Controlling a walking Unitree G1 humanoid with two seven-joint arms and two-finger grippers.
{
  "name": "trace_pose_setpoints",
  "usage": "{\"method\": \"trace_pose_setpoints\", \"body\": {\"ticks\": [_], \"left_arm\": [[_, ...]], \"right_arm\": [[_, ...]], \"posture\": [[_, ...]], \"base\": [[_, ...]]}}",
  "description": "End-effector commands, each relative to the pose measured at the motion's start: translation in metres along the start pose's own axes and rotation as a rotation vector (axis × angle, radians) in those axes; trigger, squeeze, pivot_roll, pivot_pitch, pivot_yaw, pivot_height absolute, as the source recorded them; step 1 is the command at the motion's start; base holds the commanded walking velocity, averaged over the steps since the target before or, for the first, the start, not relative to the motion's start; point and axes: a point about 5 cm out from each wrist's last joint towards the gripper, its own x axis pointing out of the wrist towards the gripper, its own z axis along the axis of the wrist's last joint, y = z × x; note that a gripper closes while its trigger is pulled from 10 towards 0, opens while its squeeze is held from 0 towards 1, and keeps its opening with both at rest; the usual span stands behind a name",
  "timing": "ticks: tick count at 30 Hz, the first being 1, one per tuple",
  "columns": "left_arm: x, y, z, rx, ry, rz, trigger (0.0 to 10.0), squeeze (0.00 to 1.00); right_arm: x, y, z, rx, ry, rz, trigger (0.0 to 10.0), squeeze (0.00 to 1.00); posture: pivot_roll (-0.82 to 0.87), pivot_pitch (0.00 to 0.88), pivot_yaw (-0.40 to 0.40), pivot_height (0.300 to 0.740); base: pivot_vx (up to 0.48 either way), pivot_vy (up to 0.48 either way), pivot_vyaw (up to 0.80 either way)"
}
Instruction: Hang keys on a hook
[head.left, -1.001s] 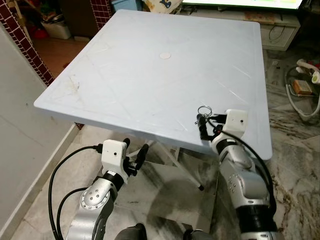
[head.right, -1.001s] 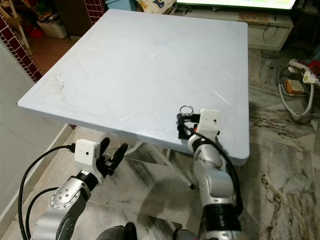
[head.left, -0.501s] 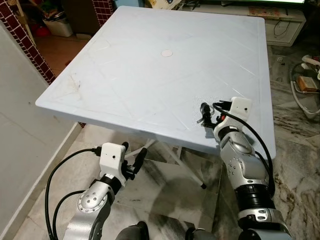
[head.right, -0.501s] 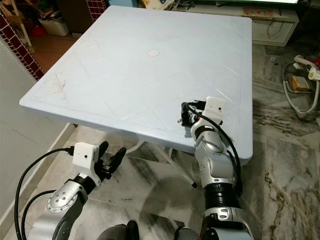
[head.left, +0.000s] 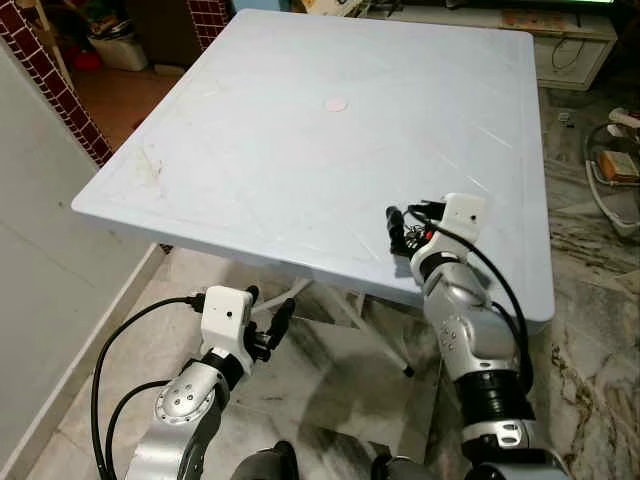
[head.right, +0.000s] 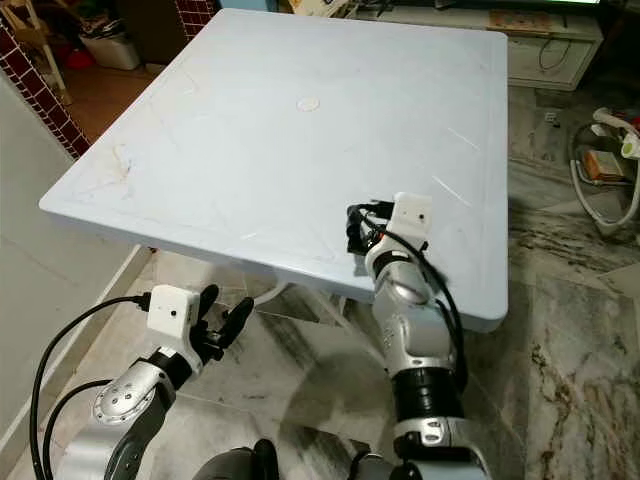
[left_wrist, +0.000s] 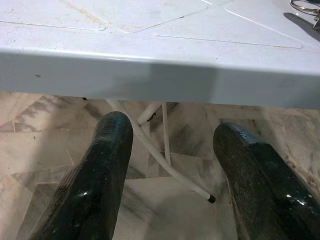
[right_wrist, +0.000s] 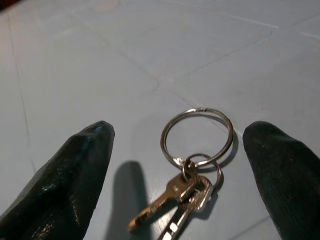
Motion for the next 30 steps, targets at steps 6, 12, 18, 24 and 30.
{"method": "trace_pose_setpoints", "body": {"ticks": [6, 12, 18, 24, 30], "left_arm": [[-0.002, 0.000, 0.001, 0.006, 0.001, 0.001, 10.0, 0.00], [0.000, -0.001, 0.001, 0.006, 0.001, -0.005, 10.0, 0.00], [0.001, -0.001, 0.000, 0.007, 0.006, -0.004, 10.0, 0.00], [0.002, -0.002, -0.001, 0.006, 0.005, -0.002, 10.0, 0.00], [0.003, -0.001, 0.000, 0.008, -0.006, 0.011, 10.0, 0.00]], "right_arm": [[-0.010, -0.001, -0.018, -0.040, 0.060, -0.040, 10.0, 0.00], [-0.014, -0.013, -0.026, -0.068, 0.077, -0.114, 0.0, 0.00], [-0.014, -0.019, -0.027, -0.087, 0.083, -0.142, 0.0, 0.00], [-0.013, -0.022, -0.029, -0.132, 0.082, -0.153, 0.0, 0.00], [-0.011, -0.024, -0.030, -0.170, 0.084, -0.166, 0.0, 0.00]], "posture": [[0.05, 0.198, 0.087, 0.740], [0.05, 0.196, 0.087, 0.740], [0.04, 0.195, 0.085, 0.740], [0.04, 0.194, 0.079, 0.740], [0.04, 0.194, 0.075, 0.740]], "base": [[0.000, 0.000, 0.00], [0.000, 0.000, 0.00], [0.000, 0.000, 0.00], [0.000, 0.000, 0.00], [0.000, 0.000, 0.00]]}}
